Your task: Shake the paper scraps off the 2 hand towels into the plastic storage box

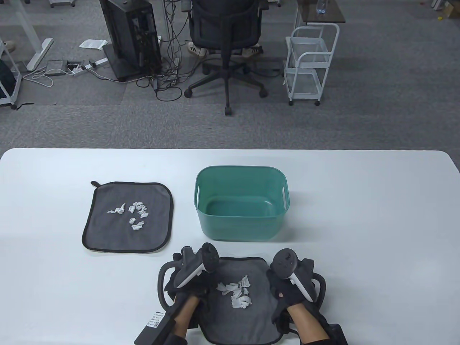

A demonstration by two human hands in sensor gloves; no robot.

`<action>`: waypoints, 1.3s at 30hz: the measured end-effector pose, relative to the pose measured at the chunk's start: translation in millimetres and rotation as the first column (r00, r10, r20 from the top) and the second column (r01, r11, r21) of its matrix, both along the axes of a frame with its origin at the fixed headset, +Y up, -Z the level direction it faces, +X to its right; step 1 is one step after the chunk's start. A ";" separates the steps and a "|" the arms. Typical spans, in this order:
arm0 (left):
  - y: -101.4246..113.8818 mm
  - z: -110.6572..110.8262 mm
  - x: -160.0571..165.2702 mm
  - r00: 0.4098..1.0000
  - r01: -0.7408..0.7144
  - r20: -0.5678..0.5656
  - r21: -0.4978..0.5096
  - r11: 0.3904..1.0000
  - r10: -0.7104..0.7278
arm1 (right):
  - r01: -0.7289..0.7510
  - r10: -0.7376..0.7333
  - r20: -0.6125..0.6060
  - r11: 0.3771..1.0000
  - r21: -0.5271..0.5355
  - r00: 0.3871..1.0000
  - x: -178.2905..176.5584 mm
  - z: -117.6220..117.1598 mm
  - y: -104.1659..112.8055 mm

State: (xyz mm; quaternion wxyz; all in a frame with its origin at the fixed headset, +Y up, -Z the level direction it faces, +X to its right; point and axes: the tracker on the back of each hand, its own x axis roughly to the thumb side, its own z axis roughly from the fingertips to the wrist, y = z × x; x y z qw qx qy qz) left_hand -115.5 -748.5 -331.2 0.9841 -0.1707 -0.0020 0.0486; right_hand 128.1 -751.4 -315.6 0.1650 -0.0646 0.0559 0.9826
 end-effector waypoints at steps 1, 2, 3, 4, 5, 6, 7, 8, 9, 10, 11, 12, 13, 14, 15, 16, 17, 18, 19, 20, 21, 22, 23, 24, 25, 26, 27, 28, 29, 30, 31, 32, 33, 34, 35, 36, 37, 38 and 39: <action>3.2 1.1 1.7 1.000 -0.007 0.010 0.013 1.000 0.007 | 0.004 -0.004 -0.010 1.000 0.014 1.000 -1.2 0.7 3.0; 5.5 2.0 3.0 1.000 -0.007 0.014 0.022 1.000 0.006 | 0.013 -0.013 -0.018 1.000 0.025 1.000 -2.7 1.7 5.2; 8.7 3.7 4.8 1.000 -0.004 0.015 0.039 0.999 0.004 | 0.010 -0.009 -0.029 0.999 0.037 1.000 -5.0 3.0 7.7; 11.1 5.1 6.3 1.000 -0.005 0.019 0.052 0.999 0.004 | -0.011 0.012 -0.032 0.999 0.050 0.999 -6.7 4.3 9.6; 12.8 5.8 7.3 1.000 -0.008 0.025 0.058 0.998 0.007 | -0.031 0.033 -0.038 0.998 0.055 0.999 -8.0 5.2 10.8; 14.8 7.1 8.5 1.000 -0.014 0.028 0.067 0.998 0.012 | -0.050 0.052 -0.044 0.997 0.060 0.998 -9.7 6.5 12.3; 16.7 8.2 9.5 0.999 -0.020 0.034 0.074 0.997 0.018 | -0.062 0.065 -0.049 0.996 0.067 0.997 -11.4 7.6 13.6; 17.6 8.6 9.9 0.999 -0.023 0.038 0.078 0.997 0.020 | -0.066 0.070 -0.055 0.995 0.073 0.996 -12.4 8.3 14.7; 19.5 9.3 10.7 0.999 -0.030 0.042 0.084 0.996 0.026 | -0.063 0.068 -0.061 0.994 0.087 0.996 -13.8 9.4 16.4; 20.5 9.9 11.1 0.999 -0.034 0.043 0.087 0.996 0.030 | -0.059 0.066 -0.063 0.994 0.096 0.996 -14.6 10.0 17.7; 22.0 10.5 11.6 0.998 -0.042 0.050 0.091 0.995 0.038 | -0.056 0.063 -0.074 0.993 0.104 0.995 -16.4 11.1 19.8; 23.7 11.3 12.6 0.997 -0.053 0.052 0.095 0.994 0.048 | -0.051 0.060 -0.082 0.993 0.110 0.995 -18.4 12.6 22.0; 24.7 11.6 13.1 0.997 -0.062 0.059 0.093 0.994 0.057 | -0.046 0.055 -0.082 0.993 0.109 0.995 -19.8 13.7 23.2; 26.1 12.1 14.3 0.995 -0.082 0.069 0.088 0.993 0.076 | -0.032 0.042 -0.092 0.994 0.107 0.995 -21.8 15.1 24.6; 27.1 13.2 15.3 0.994 -0.092 0.070 0.091 0.992 0.086 | -0.014 0.025 -0.102 0.994 0.106 0.995 -23.3 16.1 25.4; 28.4 13.8 16.8 0.993 -0.092 0.079 0.097 0.991 0.085 | 0.004 0.007 -0.103 0.994 0.109 0.995 -25.8 17.9 26.9; 29.2 14.6 18.3 0.993 -0.092 0.088 0.098 0.991 0.083 | 0.011 0.001 -0.112 0.994 0.109 0.994 -28.0 19.2 28.4; 29.5 15.3 19.5 0.992 -0.094 0.094 0.100 0.991 0.084 | 0.017 -0.004 -0.120 0.994 0.109 0.993 -29.1 19.9 29.1; 29.5 16.1 21.2 0.991 -0.100 0.102 0.099 0.990 0.090 | 0.030 -0.016 -0.126 0.993 0.116 0.992 -31.1 21.2 30.3; 29.2 16.7 22.7 0.988 -0.112 0.114 0.091 0.990 0.101 | 0.040 -0.024 -0.132 0.992 0.119 0.991 -32.9 22.1 31.5; 29.1 17.3 23.6 0.987 -0.120 0.116 0.088 0.989 0.110 | 0.046 -0.029 -0.136 0.992 0.118 0.990 -33.7 22.6 32.0; 29.1 18.1 24.9 0.985 -0.133 0.123 0.083 0.988 0.122 | 0.058 -0.041 -0.141 0.991 0.119 0.989 -34.9 23.3 32.6; 29.3 18.4 25.6 0.983 -0.142 0.130 0.079 0.987 0.130 | 0.064 -0.047 -0.143 0.991 0.119 0.989 -35.4 23.6 32.8; 29.5 19.1 26.5 0.980 -0.155 0.136 0.076 0.985 0.144 | 0.078 -0.061 -0.146 0.990 0.116 0.987 -35.7 24.0 32.9; 29.7 19.8 26.8 0.979 -0.169 0.130 0.076 0.983 0.159 | 0.093 -0.076 -0.145 0.989 0.114 0.986 -35.6 23.8 32.2; 29.8 20.6 27.1 0.975 -0.195 0.122 0.067 0.978 0.186 | 0.108 -0.092 -0.147 0.989 0.104 0.985 -35.1 23.2 31.6; 29.7 20.5 27.4 0.967 -0.224 0.135 0.054 0.973 0.215 | 0.128 -0.113 -0.148 0.988 0.090 0.983 -34.2 22.7 30.8; 29.3 20.6 27.2 0.960 -0.250 0.137 0.039 0.967 0.243 | 0.152 -0.139 -0.143 0.985 0.083 0.980 -33.2 22.5 29.7; 28.9 21.4 27.0 0.954 -0.276 0.129 0.030 0.961 0.270 | 0.178 -0.167 -0.135 0.981 0.075 0.977 -32.1 22.0 28.2; 28.4 22.0 26.4 0.949 -0.295 0.128 0.025 0.955 0.289 | 0.194 -0.185 -0.130 0.979 0.064 0.974 -31.0 21.9 26.9; 27.9 22.8 26.0 0.947 -0.301 0.129 0.028 0.953 0.295 | 0.206 -0.198 -0.126 0.977 0.057 0.972 -30.2 22.0 25.7; 27.8 22.9 25.8 0.948 -0.298 0.130 0.031 0.954 0.292 | 0.213 -0.205 -0.124 0.975 0.055 0.971 -30.0 22.1 25.0; 27.6 23.2 25.4 0.949 -0.295 0.131 0.034 0.955 0.288 | 0.225 -0.218 -0.124 0.973 0.047 0.968 -30.1 21.9 24.2; 27.3 23.5 25.3 0.947 -0.302 0.129 0.033 0.953 0.296 | 0.248 -0.242 -0.123 0.968 0.036 0.963 -30.3 21.9 23.4; 26.6 23.3 25.3 0.942 -0.316 0.129 0.024 0.949 0.310 | 0.270 -0.266 -0.118 0.962 0.026 0.957 -30.7 21.8 22.8; 25.9 23.3 25.6 0.935 -0.334 0.127 0.011 0.942 0.330 | 0.304 -0.302 -0.110 0.953 0.002 0.947 -31.2 21.4 21.7; 25.1 23.3 25.7 0.926 -0.357 0.128 -0.002 0.934 0.354 | 0.332 -0.332 -0.098 0.943 -0.020 0.938 -31.5 21.3 20.6; 24.2 23.4 25.5 0.916 -0.382 0.126 -0.015 0.924 0.381 | 0.356 -0.357 -0.087 0.934 -0.034 0.930 -31.9 21.5 19.6; 23.1 24.2 25.5 0.902 -0.414 0.118 -0.026 0.910 0.414 | 0.369 -0.371 -0.074 0.928 -0.044 0.926 -32.4 21.7 18.8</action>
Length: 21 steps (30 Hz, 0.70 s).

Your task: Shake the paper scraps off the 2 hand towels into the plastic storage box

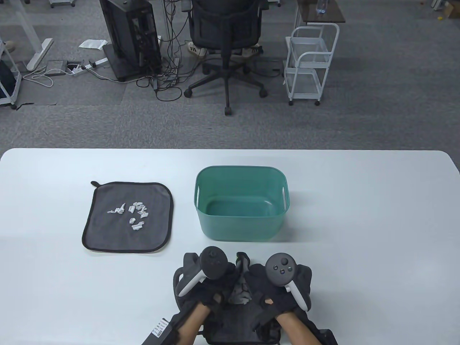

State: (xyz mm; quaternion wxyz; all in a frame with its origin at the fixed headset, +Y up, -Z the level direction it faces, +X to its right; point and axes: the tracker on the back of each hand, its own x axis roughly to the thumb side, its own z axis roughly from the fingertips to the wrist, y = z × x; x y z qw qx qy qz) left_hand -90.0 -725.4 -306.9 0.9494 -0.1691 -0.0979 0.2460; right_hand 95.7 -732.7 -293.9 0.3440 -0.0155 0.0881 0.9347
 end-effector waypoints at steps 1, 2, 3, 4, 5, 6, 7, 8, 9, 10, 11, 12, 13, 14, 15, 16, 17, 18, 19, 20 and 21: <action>-0.5 0.5 0.4 1.000 -0.019 0.005 0.001 1.000 0.019 | 0.004 -0.004 0.007 1.000 -0.005 1.000 -0.3 0.3 -0.1; -0.6 0.5 0.8 1.000 -0.024 0.010 0.003 1.000 0.024 | 0.005 -0.005 0.011 1.000 -0.005 1.000 -0.4 0.7 0.4; -0.5 0.5 1.0 1.000 -0.021 0.010 -0.001 1.000 0.021 | 0.008 -0.008 0.023 1.000 -0.004 1.000 -0.9 1.3 0.8; -0.3 0.3 1.2 1.000 -0.021 0.010 -0.002 1.000 0.021 | 0.006 -0.006 0.026 1.000 -0.006 1.000 -1.0 1.1 0.5; 0.3 -0.3 1.5 1.000 -0.027 0.012 -0.007 1.000 0.027 | 0.005 -0.005 0.032 1.000 -0.012 0.999 -1.1 1.5 0.3; 0.8 -0.5 1.7 0.999 -0.038 0.011 -0.014 0.999 0.038 | 0.021 -0.020 0.043 1.000 -0.017 0.999 -0.9 1.9 -0.1; 0.8 -0.5 1.6 0.999 -0.040 0.007 -0.016 0.999 0.040 | 0.030 -0.029 0.049 0.999 -0.022 0.998 -0.7 2.0 -0.1; 0.7 -0.4 1.8 0.999 -0.044 0.006 -0.021 0.999 0.044 | 0.045 -0.043 0.056 0.998 -0.035 0.998 -0.2 1.9 -0.2; 0.0 0.2 2.3 0.999 -0.052 0.003 -0.034 0.998 0.053 | 0.062 -0.059 0.055 0.997 -0.053 0.997 1.0 1.1 -0.4; 0.1 0.8 2.4 0.998 -0.061 -0.001 -0.044 0.997 0.061 | 0.081 -0.077 0.057 0.994 -0.072 0.995 2.5 0.6 -1.2; -0.2 1.0 2.5 0.998 -0.069 -0.003 -0.053 0.996 0.069 | 0.106 -0.101 0.061 0.990 -0.094 0.993 3.4 0.1 -2.2; -0.4 1.3 2.8 0.997 -0.078 -0.013 -0.060 0.995 0.077 | 0.129 -0.122 0.068 0.985 -0.114 0.990 4.2 -0.2 -3.0; -0.4 1.1 3.3 0.996 -0.084 -0.017 -0.074 0.994 0.083 | 0.144 -0.135 0.075 0.982 -0.126 0.988 5.3 -0.8 -3.5; -0.1 0.9 3.6 0.996 -0.085 -0.017 -0.079 0.993 0.084 | 0.151 -0.141 0.078 0.980 -0.131 0.987 5.7 -0.9 -3.7; 0.5 0.3 3.9 0.996 -0.085 -0.018 -0.080 0.993 0.084 | 0.164 -0.154 0.084 0.977 -0.137 0.985 5.9 -1.0 -3.6; 1.8 -0.4 3.9 0.996 -0.083 -0.022 -0.084 0.993 0.082 | 0.171 -0.160 0.088 0.975 -0.140 0.983 5.8 -1.2 -3.2; 3.2 -1.2 3.7 0.996 -0.088 -0.019 -0.084 0.993 0.087 | 0.182 -0.170 0.093 0.973 -0.140 0.981 6.1 -1.0 -2.2; 4.5 -2.3 3.2 0.995 -0.098 -0.021 -0.087 0.991 0.097 | 0.192 -0.179 0.099 0.971 -0.140 0.979 5.8 -1.2 -0.9; 5.0 -2.8 2.8 0.994 -0.111 -0.027 -0.094 0.989 0.109 | 0.193 -0.181 0.097 0.970 -0.145 0.979 5.8 -1.6 0.1; 5.8 -4.1 1.9 0.991 -0.132 -0.031 -0.104 0.986 0.129 | 0.199 -0.185 0.099 0.968 -0.150 0.978 6.3 -2.0 1.6; 6.8 -5.8 0.4 0.988 -0.153 -0.036 -0.117 0.981 0.149 | 0.221 -0.205 0.110 0.963 -0.158 0.973 6.1 -3.1 3.2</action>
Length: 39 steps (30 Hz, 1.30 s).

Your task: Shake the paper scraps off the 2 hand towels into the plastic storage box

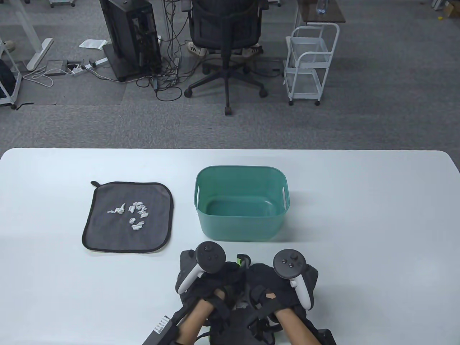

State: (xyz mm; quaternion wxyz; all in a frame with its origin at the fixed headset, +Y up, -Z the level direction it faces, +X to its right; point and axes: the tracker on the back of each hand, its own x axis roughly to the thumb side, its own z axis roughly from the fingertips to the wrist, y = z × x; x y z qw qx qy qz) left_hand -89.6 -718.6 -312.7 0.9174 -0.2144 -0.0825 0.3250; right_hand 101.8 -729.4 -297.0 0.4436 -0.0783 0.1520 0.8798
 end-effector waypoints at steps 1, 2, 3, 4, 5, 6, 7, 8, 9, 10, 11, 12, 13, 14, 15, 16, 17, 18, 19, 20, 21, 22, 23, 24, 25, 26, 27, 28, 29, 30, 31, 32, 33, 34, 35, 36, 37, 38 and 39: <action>1.1 -0.8 -0.9 1.000 -0.013 -0.005 -0.005 1.000 0.012 | 0.014 -0.014 0.004 1.000 -0.008 1.000 -0.4 -0.9 1.0; 3.4 -2.1 -2.4 1.000 -0.023 -0.014 -0.005 1.000 0.023 | 0.036 -0.036 0.009 0.999 -0.023 0.999 -1.2 -2.8 2.8; 5.4 -2.8 -3.4 1.000 -0.025 -0.018 -0.005 1.000 0.025 | 0.049 -0.049 0.010 0.998 -0.033 0.999 -2.0 -4.1 4.4; 8.6 -3.9 -5.1 0.999 -0.030 -0.027 -0.001 1.000 0.030 | 0.061 -0.061 0.012 0.997 -0.044 0.998 -3.6 -6.1 7.2; 10.7 -4.7 -6.4 0.999 -0.036 -0.035 -0.001 0.999 0.036 | 0.063 -0.063 0.011 0.997 -0.048 0.998 -4.6 -7.2 9.1; 13.6 -6.2 -8.1 0.998 -0.048 -0.044 -0.005 0.999 0.048 | 0.063 -0.062 0.009 0.996 -0.057 0.998 -6.4 -9.2 13.2; 16.4 -7.4 -9.9 0.997 -0.057 -0.046 -0.012 0.998 0.056 | 0.061 -0.061 0.007 0.996 -0.059 0.998 -7.8 -10.3 16.4; 19.0 -8.6 -11.5 0.997 -0.065 -0.052 -0.018 0.998 0.064 | 0.059 -0.059 0.006 0.996 -0.063 0.998 -9.5 -12.3 20.6; 21.7 -10.1 -13.3 0.996 -0.077 -0.055 -0.026 0.997 0.075 | 0.058 -0.057 0.008 0.996 -0.063 0.998 -10.4 -14.1 24.0; 23.9 -11.2 -14.8 0.995 -0.087 -0.060 -0.032 0.996 0.085 | 0.058 -0.058 0.008 0.996 -0.063 0.998 -11.8 -15.9 26.9; 26.5 -12.2 -16.6 0.993 -0.101 -0.072 -0.030 0.994 0.099 | 0.059 -0.059 0.006 0.996 -0.073 0.998 -13.2 -17.9 30.7; 28.4 -13.5 -17.5 0.992 -0.108 -0.076 -0.034 0.994 0.106 | 0.061 -0.061 0.007 0.995 -0.076 0.998 -14.0 -19.1 33.0; 31.5 -15.0 -19.1 0.991 -0.115 -0.075 -0.046 0.992 0.111 | 0.062 -0.061 0.007 0.995 -0.080 0.998 -15.2 -21.0 36.9; 33.5 -15.8 -20.0 0.991 -0.117 -0.073 -0.049 0.992 0.114 | 0.061 -0.061 0.004 0.995 -0.083 0.998 -15.8 -22.0 39.3; 37.1 -17.6 -21.4 0.991 -0.122 -0.068 -0.052 0.991 0.118 | 0.064 -0.064 0.002 0.995 -0.083 0.998 -16.6 -23.4 43.1; 41.0 -19.0 -22.7 0.989 -0.132 -0.072 -0.053 0.990 0.128 | 0.065 -0.065 -0.001 0.994 -0.083 0.998 -17.3 -24.8 46.8; 43.4 -19.7 -23.0 0.988 -0.139 -0.074 -0.051 0.989 0.135 | 0.068 -0.069 -0.003 0.994 -0.084 0.998 -17.4 -25.8 49.6; 47.6 -21.2 -23.8 0.987 -0.144 -0.075 -0.049 0.988 0.140 | 0.078 -0.078 -0.003 0.993 -0.086 0.997 -17.7 -27.4 53.7; 51.6 -22.6 -24.2 0.987 -0.149 -0.074 -0.052 0.988 0.145 | 0.085 -0.086 -0.004 0.992 -0.094 0.996 -17.5 -28.8 57.0; 55.1 -24.0 -24.3 0.986 -0.152 -0.074 -0.048 0.987 0.149 | 0.094 -0.095 -0.004 0.991 -0.099 0.995 -17.3 -30.4 60.3; 59.0 -25.5 -24.3 0.986 -0.155 -0.075 -0.046 0.987 0.151 | 0.101 -0.102 -0.003 0.989 -0.105 0.995 -17.0 -32.7 64.6; 62.0 -26.5 -24.2 0.985 -0.157 -0.078 -0.047 0.986 0.153 | 0.104 -0.105 -0.003 0.988 -0.110 0.994 -16.8 -34.1 67.5; 66.3 -28.2 -24.0 0.985 -0.160 -0.080 -0.048 0.986 0.156 | 0.108 -0.109 0.001 0.987 -0.115 0.994 -16.7 -36.1 72.4; 70.7 -30.0 -24.0 0.984 -0.160 -0.081 -0.048 0.986 0.156 | 0.109 -0.110 0.000 0.987 -0.118 0.994 -16.6 -37.9 76.4; 73.8 -31.3 -24.0 0.983 -0.165 -0.084 -0.045 0.985 0.161 | 0.110 -0.111 -0.003 0.987 -0.117 0.994 -16.2 -39.4 79.8; 78.7 -33.8 -23.7 0.983 -0.170 -0.082 -0.044 0.984 0.166 | 0.120 -0.121 0.001 0.986 -0.118 0.993 -15.7 -41.9 84.7; 82.5 -35.3 -23.8 0.982 -0.173 -0.086 -0.047 0.984 0.169 | 0.125 -0.126 -0.004 0.984 -0.126 0.992 -15.2 -43.7 88.1; 86.7 -37.4 -23.7 0.981 -0.177 -0.084 -0.051 0.983 0.172 | 0.133 -0.135 -0.007 0.982 -0.132 0.991 -14.2 -46.0 92.4; 91.6 -39.5 -23.4 0.980 -0.186 -0.084 -0.049 0.981 0.181 | 0.146 -0.148 -0.006 0.980 -0.134 0.989 -12.9 -48.7 97.3; 94.8 -41.2 -23.1 0.978 -0.192 -0.087 -0.047 0.980 0.187 | 0.152 -0.154 -0.008 0.979 -0.136 0.988 -12.0 -50.8 100.6; 99.4 -43.8 -22.7 0.977 -0.200 -0.091 -0.050 0.979 0.195 | 0.159 -0.161 -0.010 0.978 -0.139 0.987 -10.8 -53.6 105.2; 102.8 -46.1 -22.1 0.975 -0.208 -0.089 -0.051 0.977 0.203 | 0.162 -0.165 -0.007 0.977 -0.138 0.986 -9.8 -56.2 108.9; 107.3 -49.3 -21.2 0.974 -0.212 -0.093 -0.049 0.976 0.207 | 0.164 -0.167 -0.006 0.977 -0.139 0.986 -8.8 -59.6 113.7; 109.7 -51.3 -20.5 0.973 -0.217 -0.095 -0.047 0.975 0.212 | 0.164 -0.166 -0.005 0.976 -0.141 0.986 -8.1 -61.9 117.0; 113.3 -54.3 -19.3 0.971 -0.224 -0.094 -0.045 0.974 0.219 | 0.162 -0.164 -0.003 0.977 -0.141 0.986 -7.0 -65.2 121.9; 117.1 -58.0 -18.6 0.969 -0.235 -0.092 -0.044 0.971 0.230 | 0.163 -0.164 0.002 0.976 -0.141 0.986 -5.8 -69.0 126.8; 119.9 -60.8 -18.1 0.965 -0.248 -0.097 -0.048 0.968 0.243 | 0.167 -0.168 0.006 0.975 -0.144 0.986 -4.9 -72.2 131.0; 123.2 -64.2 -17.8 0.959 -0.269 -0.105 -0.055 0.962 0.262 | 0.172 -0.173 0.008 0.974 -0.149 0.985 -3.7 -76.3 136.1; 125.7 -66.7 -17.7 0.955 -0.284 -0.110 -0.060 0.957 0.276 | 0.177 -0.178 0.010 0.972 -0.151 0.984 -3.0 -79.0 139.5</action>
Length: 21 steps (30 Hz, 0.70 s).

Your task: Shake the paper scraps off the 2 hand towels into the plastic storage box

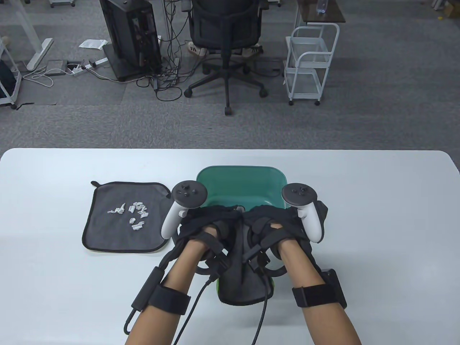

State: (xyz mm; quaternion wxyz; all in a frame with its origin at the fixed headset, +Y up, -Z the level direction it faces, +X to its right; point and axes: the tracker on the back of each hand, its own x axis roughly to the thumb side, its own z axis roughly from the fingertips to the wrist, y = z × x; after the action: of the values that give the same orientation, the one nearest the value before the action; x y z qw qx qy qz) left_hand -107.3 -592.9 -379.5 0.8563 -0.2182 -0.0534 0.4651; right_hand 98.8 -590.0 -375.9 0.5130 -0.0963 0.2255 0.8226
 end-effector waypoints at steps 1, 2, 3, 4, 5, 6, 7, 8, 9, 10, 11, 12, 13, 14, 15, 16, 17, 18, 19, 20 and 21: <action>4.5 -4.2 -0.1 1.000 -0.019 -0.003 -0.009 1.000 0.019 | 0.011 -0.011 0.004 1.000 -0.008 1.000 1.1 -4.3 5.0; 8.9 -7.8 -0.5 1.000 -0.030 -0.003 -0.013 0.999 0.030 | 0.028 -0.028 0.008 1.000 -0.013 1.000 2.1 -8.1 9.4; 12.3 -10.7 -0.8 0.999 -0.035 -0.005 -0.014 0.999 0.035 | 0.039 -0.039 0.011 0.999 -0.018 0.999 2.5 -10.6 12.2; 17.3 -14.6 -1.5 0.999 -0.046 -0.006 -0.017 0.999 0.046 | 0.058 -0.058 0.010 0.998 -0.024 0.998 3.3 -14.8 16.6; 20.7 -17.1 -1.6 0.998 -0.057 -0.006 -0.019 0.998 0.057 | 0.068 -0.068 0.015 0.997 -0.024 0.998 3.9 -17.4 19.4; 26.7 -20.6 -1.7 0.998 -0.063 -0.013 -0.015 0.998 0.063 | 0.083 -0.082 0.022 0.996 -0.021 0.996 4.1 -21.7 23.4; 29.9 -22.6 -1.6 0.998 -0.060 -0.019 -0.003 0.998 0.060 | 0.093 -0.092 0.021 0.995 -0.020 0.995 4.5 -24.8 26.4; 34.4 -25.3 -1.7 0.998 -0.056 -0.029 0.009 0.998 0.056 | 0.106 -0.106 0.024 0.994 -0.015 0.994 5.1 -28.7 29.7; 38.0 -28.1 -1.7 0.998 -0.058 -0.038 0.011 0.998 0.058 | 0.119 -0.119 0.030 0.993 -0.016 0.992 5.4 -32.6 31.8; 40.5 -30.5 -1.8 0.997 -0.061 -0.043 0.011 0.998 0.061 | 0.130 -0.129 0.031 0.991 -0.017 0.991 5.8 -35.5 33.4; 43.0 -34.1 -2.1 0.997 -0.063 -0.048 0.011 0.998 0.064 | 0.142 -0.142 0.036 0.990 -0.015 0.989 6.3 -38.7 34.9; 44.7 -36.6 -2.2 0.996 -0.069 -0.049 0.008 0.998 0.070 | 0.152 -0.151 0.044 0.988 -0.016 0.987 6.5 -42.4 36.2; 47.7 -40.5 -2.2 0.996 -0.079 -0.052 0.001 0.997 0.079 | 0.165 -0.164 0.048 0.986 -0.020 0.985 6.9 -46.6 38.0; 49.7 -43.4 -2.6 0.995 -0.084 -0.053 0.004 0.996 0.084 | 0.178 -0.176 0.055 0.984 -0.021 0.983 7.3 -50.2 39.5; 51.2 -46.0 -3.0 0.994 -0.088 -0.056 0.004 0.996 0.088 | 0.186 -0.185 0.061 0.982 -0.022 0.981 7.3 -52.8 40.8; 53.4 -49.6 -3.7 0.993 -0.101 -0.059 0.002 0.995 0.100 | 0.199 -0.197 0.064 0.980 -0.021 0.978 7.4 -56.7 42.9; 55.5 -53.7 -4.8 0.991 -0.121 -0.061 0.000 0.993 0.121 | 0.214 -0.212 0.071 0.977 -0.020 0.975 7.4 -60.5 45.0; 57.4 -57.3 -6.0 0.988 -0.144 -0.061 -0.003 0.990 0.144 | 0.231 -0.229 0.075 0.973 -0.020 0.971 8.1 -64.3 47.0; 58.2 -59.2 -6.9 0.984 -0.165 -0.063 -0.005 0.986 0.165 | 0.251 -0.249 0.078 0.968 -0.019 0.966 8.6 -66.6 48.1; 59.5 -62.7 -8.0 0.975 -0.212 -0.073 -0.014 0.977 0.211 | 0.285 -0.283 0.094 0.958 -0.015 0.955 8.6 -69.6 50.1; 60.6 -64.7 -8.5 0.969 -0.237 -0.077 -0.015 0.971 0.235 | 0.300 -0.298 0.100 0.954 -0.008 0.949 8.5 -71.4 51.6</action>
State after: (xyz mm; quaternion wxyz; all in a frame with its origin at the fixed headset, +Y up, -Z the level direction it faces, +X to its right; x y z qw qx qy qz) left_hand -115.9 -532.3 -444.2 0.7936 -0.2030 -0.0413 0.5721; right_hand 107.3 -538.4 -447.3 0.6409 -0.1074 0.2217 0.7271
